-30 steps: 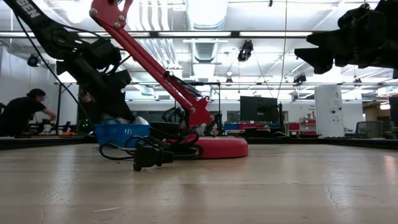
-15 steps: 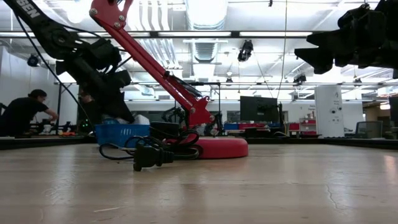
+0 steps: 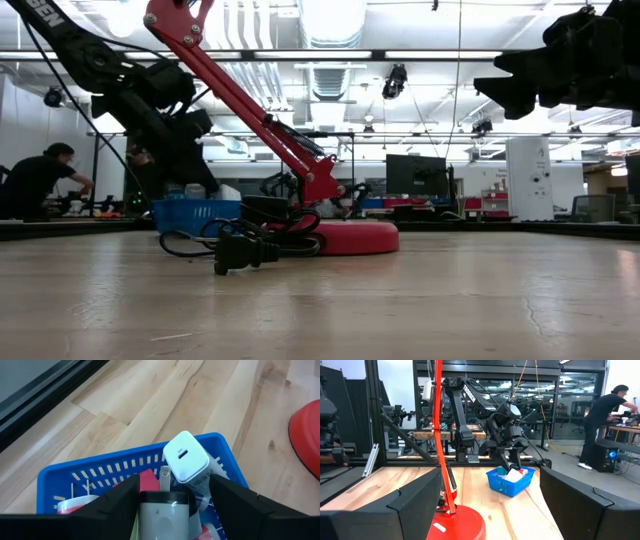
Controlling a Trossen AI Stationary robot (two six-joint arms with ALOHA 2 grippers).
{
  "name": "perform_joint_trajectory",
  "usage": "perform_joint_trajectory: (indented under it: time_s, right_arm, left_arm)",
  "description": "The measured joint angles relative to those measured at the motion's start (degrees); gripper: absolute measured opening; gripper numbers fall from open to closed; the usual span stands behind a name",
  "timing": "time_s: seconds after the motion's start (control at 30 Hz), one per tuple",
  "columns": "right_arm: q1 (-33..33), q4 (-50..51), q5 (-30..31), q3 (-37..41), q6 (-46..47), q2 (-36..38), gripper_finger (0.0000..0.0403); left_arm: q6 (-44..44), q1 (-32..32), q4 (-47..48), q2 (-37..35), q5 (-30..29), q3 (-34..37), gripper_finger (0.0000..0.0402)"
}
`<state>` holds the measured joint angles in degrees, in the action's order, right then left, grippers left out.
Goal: Pick & Place Office items
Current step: Put the white black charger adapter into the blue bin, then return to Home Position
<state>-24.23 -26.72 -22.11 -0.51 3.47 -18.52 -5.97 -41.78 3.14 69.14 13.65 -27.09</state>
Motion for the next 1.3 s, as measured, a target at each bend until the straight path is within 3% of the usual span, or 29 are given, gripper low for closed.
perform_joint_trajectory:
  time_s: [0.17,0.4,0.73,1.07,1.3]
  right_arm:
    - [0.0,0.2,0.0,0.0,0.0,0.0,0.0327]
    - [0.0,0.4,0.0,0.0,0.0,0.0,0.0327]
    - [0.0,0.5,-0.3,0.0,0.2,0.0,0.0327]
    - [0.0,1.2,-0.5,0.0,0.7,0.0,0.0327]
    - [0.0,1.2,-0.6,0.0,2.0,0.0,0.0327]
  left_arm:
    - [-1.5,0.0,-0.1,-1.5,-0.1,-0.2,0.0245]
    - [-2.8,0.0,0.1,-9.5,-0.8,-0.5,0.0246]
    - [-3.0,1.0,6.4,-28.0,11.0,0.1,0.0245]
    - [2.2,2.6,9.2,-45.3,12.1,4.2,0.0245]
    - [4.5,2.6,5.1,-55.9,12.1,8.9,0.0245]
